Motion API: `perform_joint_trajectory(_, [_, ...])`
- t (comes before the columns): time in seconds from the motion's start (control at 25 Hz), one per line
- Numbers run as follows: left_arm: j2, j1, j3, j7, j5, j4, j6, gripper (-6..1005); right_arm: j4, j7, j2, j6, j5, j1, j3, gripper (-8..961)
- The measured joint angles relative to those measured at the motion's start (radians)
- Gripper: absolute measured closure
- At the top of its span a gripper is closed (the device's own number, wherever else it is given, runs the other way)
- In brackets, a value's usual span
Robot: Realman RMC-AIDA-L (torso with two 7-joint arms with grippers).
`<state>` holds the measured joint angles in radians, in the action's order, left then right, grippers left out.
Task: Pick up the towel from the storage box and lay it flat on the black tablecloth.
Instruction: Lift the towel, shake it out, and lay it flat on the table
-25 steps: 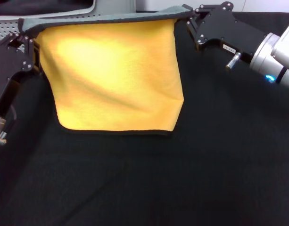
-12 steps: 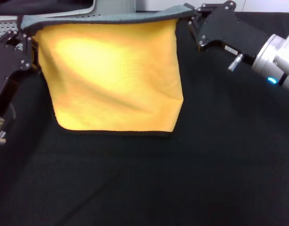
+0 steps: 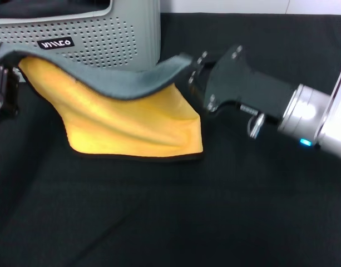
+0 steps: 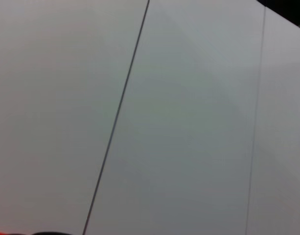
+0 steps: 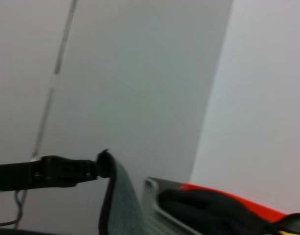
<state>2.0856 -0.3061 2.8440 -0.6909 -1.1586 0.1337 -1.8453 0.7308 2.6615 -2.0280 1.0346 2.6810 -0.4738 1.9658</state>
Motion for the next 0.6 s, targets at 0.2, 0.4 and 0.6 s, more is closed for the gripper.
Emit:
perform_joint_trajectory(0.2, [-0.005,0.041,0.000,-0.017,0.048,0.024,-0.045,961,0.081,0.001,0.000,-0.014,-0.049,0.061,0.048,930])
perform_joint_trajectory(0.4, [-0.003,0.079,0.000,-0.061,0.058,0.075,-0.112,961,0.177,0.005,0.001,-0.016,-0.115,0.134,0.062,929])
perform_joint_trajectory(0.6, [-0.006,0.117,0.000,-0.086,0.060,0.096,-0.156,961,0.244,-0.004,0.001,-0.016,-0.159,0.186,0.119,929])
